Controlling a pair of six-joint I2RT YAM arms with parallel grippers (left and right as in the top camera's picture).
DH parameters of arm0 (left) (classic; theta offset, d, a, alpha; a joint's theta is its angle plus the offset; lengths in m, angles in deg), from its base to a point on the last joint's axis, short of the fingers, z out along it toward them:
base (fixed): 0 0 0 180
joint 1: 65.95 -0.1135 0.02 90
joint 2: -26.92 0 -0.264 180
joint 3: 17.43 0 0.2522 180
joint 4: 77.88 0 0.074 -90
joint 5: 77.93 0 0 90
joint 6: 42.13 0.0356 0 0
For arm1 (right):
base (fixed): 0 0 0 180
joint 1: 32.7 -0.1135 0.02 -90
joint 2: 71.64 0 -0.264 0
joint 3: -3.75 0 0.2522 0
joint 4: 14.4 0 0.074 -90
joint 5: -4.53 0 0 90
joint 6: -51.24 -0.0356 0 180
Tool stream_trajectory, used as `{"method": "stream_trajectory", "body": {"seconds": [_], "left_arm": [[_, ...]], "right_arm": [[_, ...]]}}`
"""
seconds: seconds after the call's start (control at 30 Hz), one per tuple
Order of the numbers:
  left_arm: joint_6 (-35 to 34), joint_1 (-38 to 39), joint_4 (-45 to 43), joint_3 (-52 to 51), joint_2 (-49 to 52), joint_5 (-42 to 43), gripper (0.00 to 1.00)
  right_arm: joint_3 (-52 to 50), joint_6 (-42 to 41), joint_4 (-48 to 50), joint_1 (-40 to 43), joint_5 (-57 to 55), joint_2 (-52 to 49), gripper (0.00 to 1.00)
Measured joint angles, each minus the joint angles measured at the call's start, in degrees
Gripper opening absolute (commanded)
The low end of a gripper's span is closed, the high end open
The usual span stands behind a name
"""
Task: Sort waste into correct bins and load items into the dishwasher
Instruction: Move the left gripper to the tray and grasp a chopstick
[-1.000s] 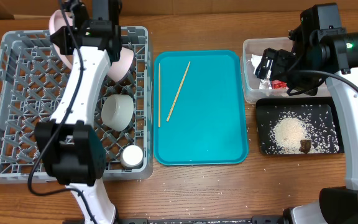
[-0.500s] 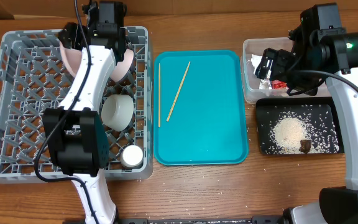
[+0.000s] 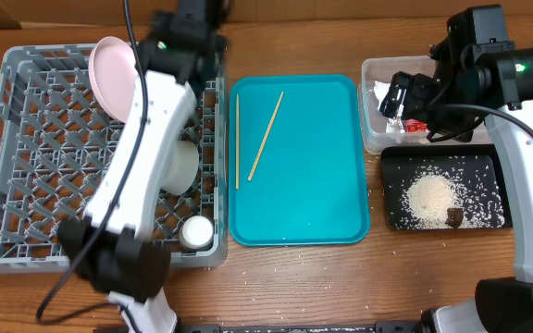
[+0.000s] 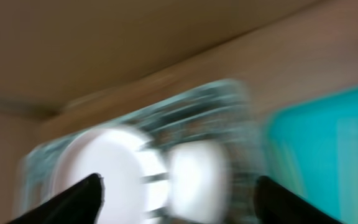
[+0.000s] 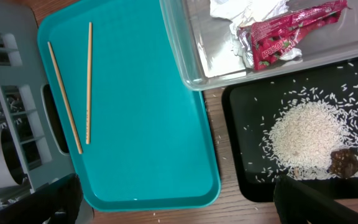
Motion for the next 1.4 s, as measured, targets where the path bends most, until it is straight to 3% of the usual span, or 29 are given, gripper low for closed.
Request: {"method": "stream_trajectory", "body": {"seconds": [0.13, 0.3, 0.37, 0.5, 0.83, 1.1, 1.4], "left_arm": [[-3.17, 6.14, 4.24, 1.14, -3.17, 17.20, 0.66], [-10.56, 10.12, 6.78, -0.61, 2.16, 25.14, 0.68], [-14.62, 11.08, 8.00, -1.07, 6.58, 25.94, 0.73], [-20.76, 11.80, 10.05, -2.12, 14.25, 26.99, 0.72], [-26.12, 11.45, 12.41, -2.34, 22.08, 28.00, 0.68], [-26.99, 9.42, 11.96, -2.34, 22.97, 24.83, 0.68], [-23.69, 9.16, 10.82, -2.29, 27.45, 23.56, 0.57]], "right_arm": [[0.00, 0.00, -0.02, -0.02, 0.00, 0.00, 1.00], [0.00, 0.00, -0.04, -0.02, 0.00, 0.00, 1.00], [0.00, 0.02, 0.00, 0.00, 0.00, 0.00, 1.00], [0.00, 0.00, 0.02, 0.00, 0.00, 0.00, 1.00], [0.00, 0.00, 0.00, -0.02, 0.00, 0.00, 1.00], [0.00, -0.02, 0.02, -0.02, -0.02, 0.00, 1.00], [0.00, 0.00, 0.00, -0.02, 0.00, 0.00, 1.00]]}}
